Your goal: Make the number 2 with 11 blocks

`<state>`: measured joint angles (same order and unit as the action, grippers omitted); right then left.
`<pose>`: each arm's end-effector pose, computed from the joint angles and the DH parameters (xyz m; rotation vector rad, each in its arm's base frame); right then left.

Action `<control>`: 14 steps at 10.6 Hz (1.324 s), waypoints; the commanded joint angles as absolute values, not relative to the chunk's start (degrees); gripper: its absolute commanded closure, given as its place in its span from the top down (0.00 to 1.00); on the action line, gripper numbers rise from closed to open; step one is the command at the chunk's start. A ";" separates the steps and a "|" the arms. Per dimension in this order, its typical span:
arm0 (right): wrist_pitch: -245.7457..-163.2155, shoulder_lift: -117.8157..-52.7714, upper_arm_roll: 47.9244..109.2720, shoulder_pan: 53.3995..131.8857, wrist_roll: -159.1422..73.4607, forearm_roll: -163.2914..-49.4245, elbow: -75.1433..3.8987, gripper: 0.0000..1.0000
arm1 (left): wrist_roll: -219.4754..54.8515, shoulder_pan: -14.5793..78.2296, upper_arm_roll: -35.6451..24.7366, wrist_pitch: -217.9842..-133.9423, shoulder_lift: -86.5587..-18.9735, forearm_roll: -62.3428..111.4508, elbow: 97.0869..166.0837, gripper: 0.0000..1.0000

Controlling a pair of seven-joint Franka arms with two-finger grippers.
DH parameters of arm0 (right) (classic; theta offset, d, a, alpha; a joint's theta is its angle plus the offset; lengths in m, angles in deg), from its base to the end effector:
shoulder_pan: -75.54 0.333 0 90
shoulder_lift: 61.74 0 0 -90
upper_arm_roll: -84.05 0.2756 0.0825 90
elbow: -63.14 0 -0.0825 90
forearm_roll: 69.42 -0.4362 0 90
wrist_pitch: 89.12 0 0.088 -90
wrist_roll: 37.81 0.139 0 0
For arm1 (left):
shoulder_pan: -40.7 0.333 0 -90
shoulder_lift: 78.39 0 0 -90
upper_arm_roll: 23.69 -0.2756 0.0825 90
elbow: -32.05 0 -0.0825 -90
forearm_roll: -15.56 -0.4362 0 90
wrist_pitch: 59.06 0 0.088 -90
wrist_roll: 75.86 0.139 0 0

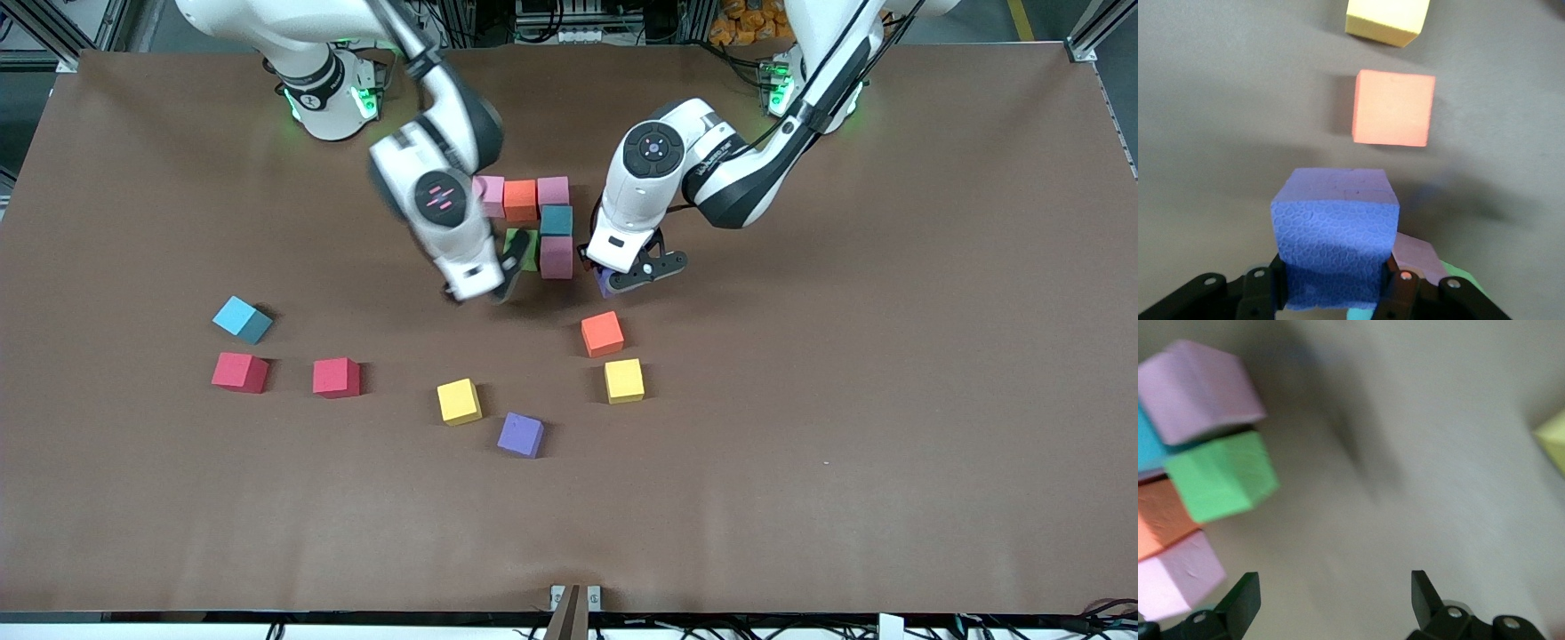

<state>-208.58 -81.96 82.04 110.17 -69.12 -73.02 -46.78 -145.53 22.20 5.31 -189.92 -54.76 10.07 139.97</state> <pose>0.5199 0.3381 0.1923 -2.6505 -1.5902 0.2889 0.4501 -0.4829 0.2172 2.9888 0.5522 -0.1233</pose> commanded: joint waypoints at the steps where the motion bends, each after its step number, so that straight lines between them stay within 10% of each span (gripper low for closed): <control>1: -207.15 -81.43 81.41 102.31 -64.98 -74.08 -45.23 1.00 | -146.17 21.20 5.58 -187.91 -53.96 12.13 135.61 0.00; 7: -208.92 -90.90 81.59 92.42 -58.14 -79.17 -32.69 1.00 | -172.14 9.42 4.96 -188.17 -39.38 13.45 115.48 0.00; 14: -222.08 -101.64 83.52 96.89 -43.90 -79.27 -24.75 1.00 | -212.13 4.93 4.96 -202.55 -34.10 13.72 113.09 0.00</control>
